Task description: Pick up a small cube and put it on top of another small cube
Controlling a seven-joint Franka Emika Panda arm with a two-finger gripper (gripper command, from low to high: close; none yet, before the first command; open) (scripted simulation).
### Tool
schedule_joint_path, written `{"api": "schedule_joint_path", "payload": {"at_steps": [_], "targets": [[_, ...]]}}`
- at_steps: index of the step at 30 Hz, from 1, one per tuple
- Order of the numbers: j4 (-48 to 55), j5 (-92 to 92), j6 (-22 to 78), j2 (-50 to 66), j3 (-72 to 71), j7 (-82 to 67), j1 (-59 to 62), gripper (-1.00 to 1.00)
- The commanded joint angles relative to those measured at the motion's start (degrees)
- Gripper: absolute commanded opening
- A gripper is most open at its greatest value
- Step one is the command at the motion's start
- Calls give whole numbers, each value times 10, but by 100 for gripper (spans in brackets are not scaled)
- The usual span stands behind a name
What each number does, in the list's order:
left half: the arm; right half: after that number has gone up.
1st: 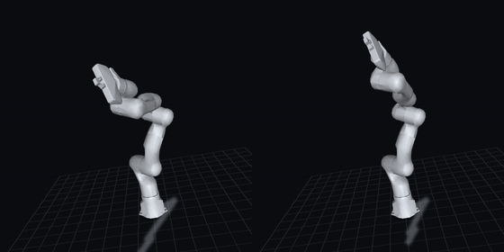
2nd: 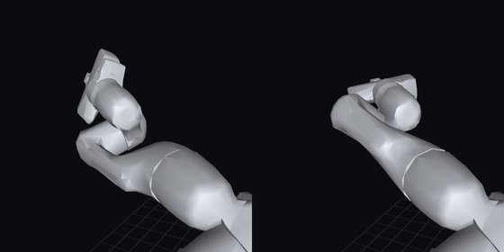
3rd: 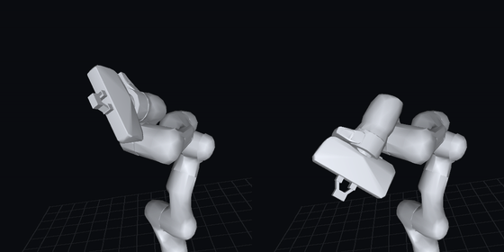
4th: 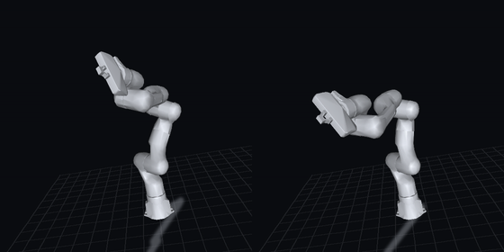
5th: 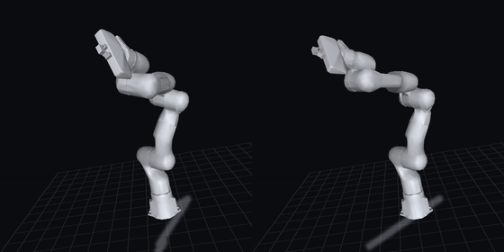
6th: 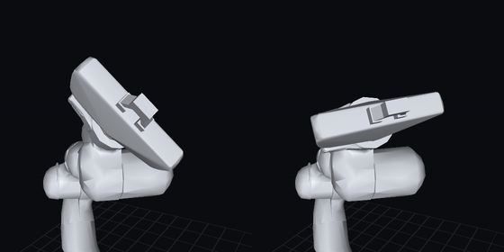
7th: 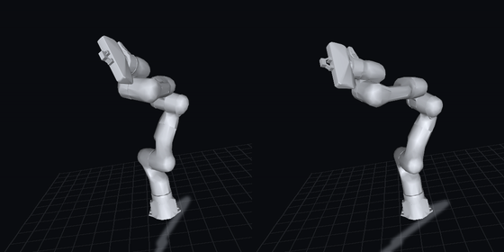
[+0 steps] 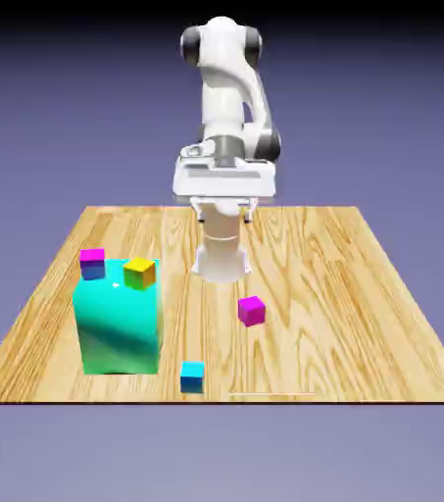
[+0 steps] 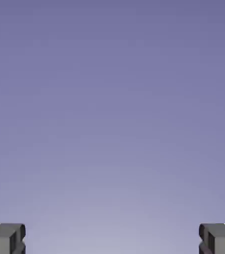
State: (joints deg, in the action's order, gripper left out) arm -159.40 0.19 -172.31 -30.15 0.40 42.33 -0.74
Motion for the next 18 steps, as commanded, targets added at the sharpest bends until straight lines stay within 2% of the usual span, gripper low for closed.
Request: {"api": "schedule_joint_path", "payload": {"at_steps": [1,18], "targets": [[13,2,14,21,3,-1,0,0],[239,29,253,374,59,-19,-8,0]]}}
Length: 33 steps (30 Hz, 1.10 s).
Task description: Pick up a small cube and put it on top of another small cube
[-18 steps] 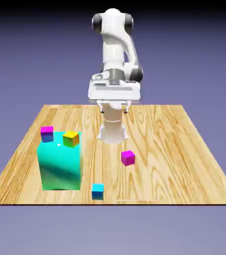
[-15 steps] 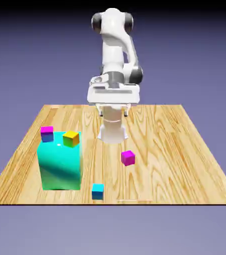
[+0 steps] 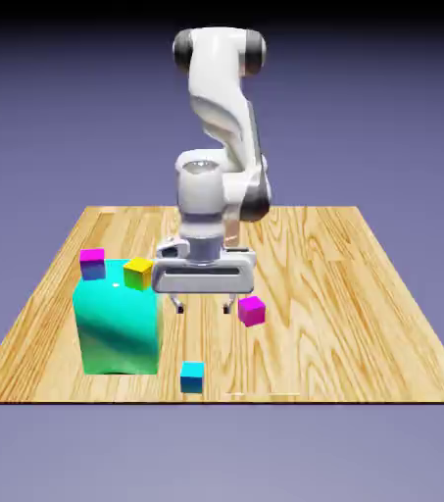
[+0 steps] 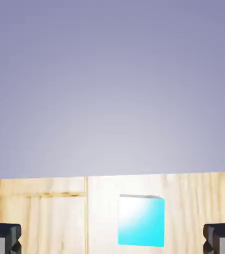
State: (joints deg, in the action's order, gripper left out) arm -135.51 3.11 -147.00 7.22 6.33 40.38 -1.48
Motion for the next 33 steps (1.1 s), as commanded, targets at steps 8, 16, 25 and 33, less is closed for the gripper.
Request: {"api": "schedule_joint_path", "payload": {"at_steps": [8,16,25,33], "targets": [[98,12,104,153,24,-8,-3,0],[95,30,18,236,9,-20,8,-100],[121,5,191,59,54,-22,37,-100],[147,-27,368,-108,95,-15,85,-100]]}}
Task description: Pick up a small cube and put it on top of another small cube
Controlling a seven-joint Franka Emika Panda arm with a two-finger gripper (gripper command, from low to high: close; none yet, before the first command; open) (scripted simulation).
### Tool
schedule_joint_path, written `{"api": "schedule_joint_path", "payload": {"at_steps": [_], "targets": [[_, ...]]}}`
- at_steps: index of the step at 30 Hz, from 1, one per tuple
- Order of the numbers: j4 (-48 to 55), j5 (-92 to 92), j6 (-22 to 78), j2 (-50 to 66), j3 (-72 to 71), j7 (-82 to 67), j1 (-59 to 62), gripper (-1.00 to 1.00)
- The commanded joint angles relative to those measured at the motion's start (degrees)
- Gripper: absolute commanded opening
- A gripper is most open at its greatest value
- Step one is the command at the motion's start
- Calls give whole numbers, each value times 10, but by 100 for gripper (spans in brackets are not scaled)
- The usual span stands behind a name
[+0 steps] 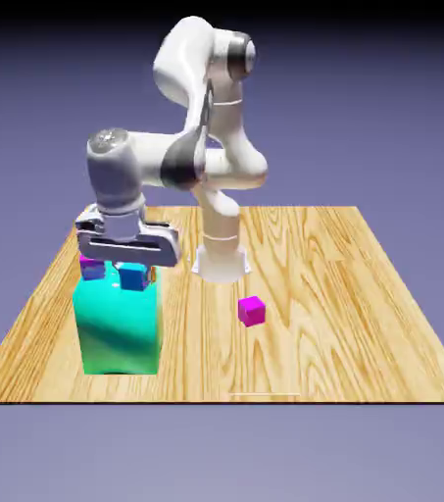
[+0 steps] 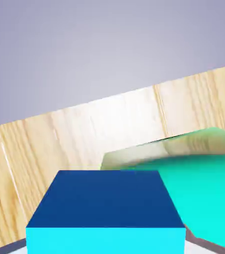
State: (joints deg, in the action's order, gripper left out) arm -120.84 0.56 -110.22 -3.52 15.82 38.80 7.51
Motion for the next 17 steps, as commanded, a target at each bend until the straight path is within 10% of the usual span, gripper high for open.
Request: {"api": "schedule_joint_path", "payload": {"at_steps": [1,10,11,17], "targets": [[1,-9,24,-19,3,6,-3,-100],[-94,-34,-22,-33,3,37,-16,-100],[-94,-34,-22,-33,3,37,-16,100],[-9,-36,81,-52,-1,40,-18,100]]}}
